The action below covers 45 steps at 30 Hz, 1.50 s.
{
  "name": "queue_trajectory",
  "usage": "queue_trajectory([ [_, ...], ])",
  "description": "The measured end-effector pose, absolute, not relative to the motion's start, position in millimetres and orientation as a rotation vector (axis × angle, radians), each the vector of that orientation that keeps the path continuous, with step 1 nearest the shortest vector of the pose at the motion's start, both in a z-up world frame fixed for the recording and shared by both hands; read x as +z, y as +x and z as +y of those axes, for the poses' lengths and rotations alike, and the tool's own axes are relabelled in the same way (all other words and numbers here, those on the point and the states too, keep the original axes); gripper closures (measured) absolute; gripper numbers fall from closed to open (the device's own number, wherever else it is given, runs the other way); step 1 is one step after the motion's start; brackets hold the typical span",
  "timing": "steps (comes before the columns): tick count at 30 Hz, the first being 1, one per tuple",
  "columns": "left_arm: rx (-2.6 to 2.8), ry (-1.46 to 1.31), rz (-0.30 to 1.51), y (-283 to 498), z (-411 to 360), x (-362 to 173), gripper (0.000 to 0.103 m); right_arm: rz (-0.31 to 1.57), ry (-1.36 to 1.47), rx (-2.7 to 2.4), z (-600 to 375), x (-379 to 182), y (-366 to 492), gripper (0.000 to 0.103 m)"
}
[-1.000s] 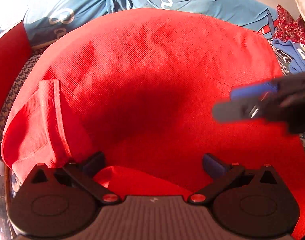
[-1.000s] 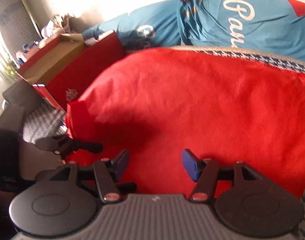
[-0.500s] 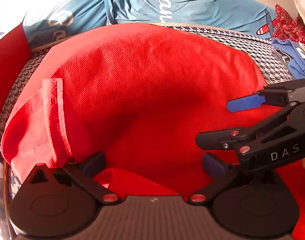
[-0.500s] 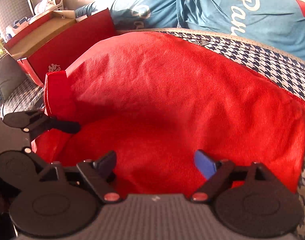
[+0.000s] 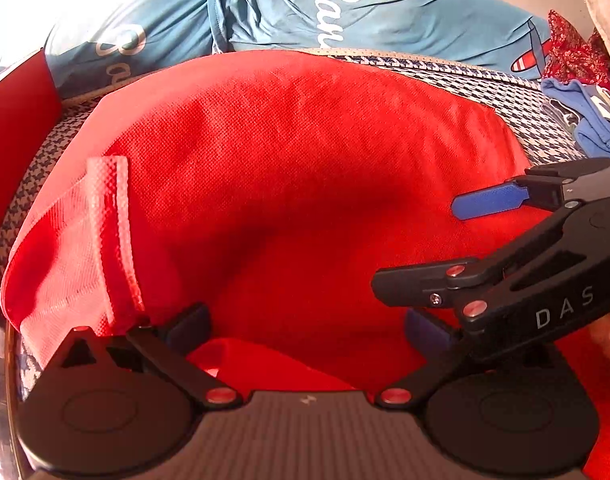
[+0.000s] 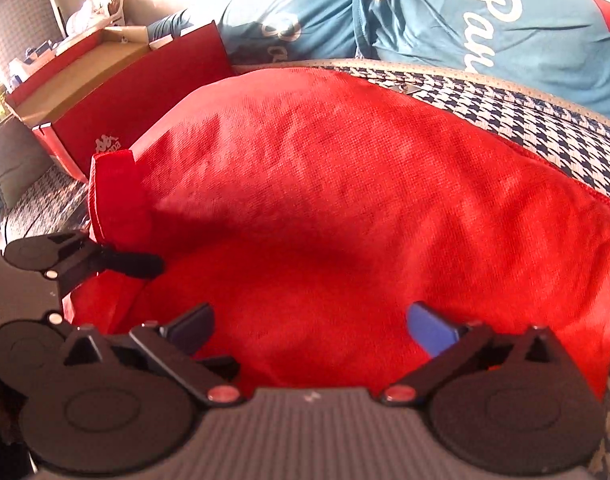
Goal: Fold shopping bag
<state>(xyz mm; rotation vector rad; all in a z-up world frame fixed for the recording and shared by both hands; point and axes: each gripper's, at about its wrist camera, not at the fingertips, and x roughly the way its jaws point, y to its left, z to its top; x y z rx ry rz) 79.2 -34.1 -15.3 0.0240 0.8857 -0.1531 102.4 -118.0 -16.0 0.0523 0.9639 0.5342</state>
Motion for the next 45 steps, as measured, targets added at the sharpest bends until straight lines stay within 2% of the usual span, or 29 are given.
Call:
queue_trajectory([
  [20, -0.149, 0.014, 0.878, 84.0, -37.7, -15.2, 0.0, 0.953, 0.063, 0.427, -129.9, -16.0, 110.4, 0.002],
  [21, -0.148, 0.013, 0.876, 84.5, -38.0, -15.2, 0.0, 0.952, 0.034, 0.407, -129.4, -16.3, 110.9, 0.005],
  [23, -0.147, 0.006, 0.874, 86.0, -38.9, -15.2, 0.0, 0.944, 0.001, 0.378, -130.2, -15.1, 111.5, 0.019],
  [24, -0.144, 0.004, 0.873, 86.8, -39.5, -15.3, 0.0, 0.94, 0.008, 0.364, -132.6, -14.4, 112.3, 0.023],
  [26, -0.14, 0.003, 0.87, 88.3, -41.1, -15.5, 0.0, 0.936, 0.05, 0.333, -141.5, -12.6, 115.7, 0.041],
  [29, -0.13, -0.006, 0.867, 90.4, -42.9, -15.5, 0.0, 0.939, 0.111, 0.312, -154.6, -11.8, 120.7, 0.056],
  [31, -0.128, -0.005, 0.864, 92.1, -45.1, -15.6, 0.0, 0.941, 0.155, 0.294, -163.3, -11.1, 123.5, 0.06],
  [39, -0.127, -0.011, 0.847, 98.1, -52.3, -16.0, 0.0, 0.912, 0.203, 0.149, -184.6, -7.6, 129.1, 0.055],
  [41, -0.13, -0.015, 0.841, 99.6, -53.6, -16.3, 0.0, 0.899, 0.219, 0.125, -189.3, -6.2, 129.2, 0.049],
  [45, -0.136, -0.02, 0.832, 102.2, -55.2, -16.5, 0.0, 0.875, 0.238, 0.144, -191.1, -1.8, 127.9, 0.045],
])
